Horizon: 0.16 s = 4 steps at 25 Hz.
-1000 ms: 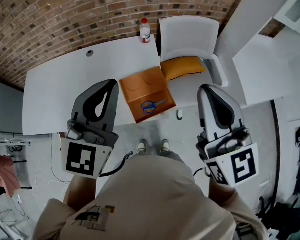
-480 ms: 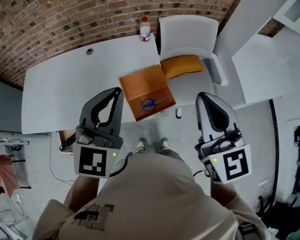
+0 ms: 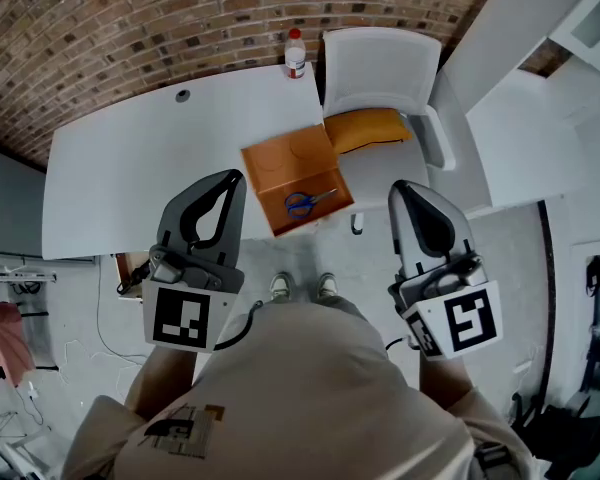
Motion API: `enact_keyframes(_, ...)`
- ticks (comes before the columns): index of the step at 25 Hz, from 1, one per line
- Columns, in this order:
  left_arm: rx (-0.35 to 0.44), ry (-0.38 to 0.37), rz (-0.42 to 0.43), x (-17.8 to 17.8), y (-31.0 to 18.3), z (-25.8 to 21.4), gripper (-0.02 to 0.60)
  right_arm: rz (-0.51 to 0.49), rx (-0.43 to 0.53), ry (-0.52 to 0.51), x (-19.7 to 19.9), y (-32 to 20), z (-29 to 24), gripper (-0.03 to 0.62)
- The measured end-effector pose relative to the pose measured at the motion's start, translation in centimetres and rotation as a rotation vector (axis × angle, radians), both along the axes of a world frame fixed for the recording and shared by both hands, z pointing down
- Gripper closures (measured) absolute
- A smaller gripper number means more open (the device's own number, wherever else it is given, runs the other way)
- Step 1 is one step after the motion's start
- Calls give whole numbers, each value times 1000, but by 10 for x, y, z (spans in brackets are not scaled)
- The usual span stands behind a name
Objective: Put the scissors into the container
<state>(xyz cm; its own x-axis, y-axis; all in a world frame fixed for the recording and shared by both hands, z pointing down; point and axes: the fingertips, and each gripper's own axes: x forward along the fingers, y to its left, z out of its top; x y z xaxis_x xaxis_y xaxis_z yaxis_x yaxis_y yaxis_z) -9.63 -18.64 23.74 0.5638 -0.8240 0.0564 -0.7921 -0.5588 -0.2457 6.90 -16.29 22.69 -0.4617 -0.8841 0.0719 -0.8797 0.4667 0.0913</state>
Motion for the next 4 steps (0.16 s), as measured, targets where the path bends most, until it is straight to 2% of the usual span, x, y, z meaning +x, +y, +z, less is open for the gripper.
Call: enact_keyframes(4, 6, -2, 3, -4, 1, -2, 572, -31, -14, 4, -12, 1, 2, 586)
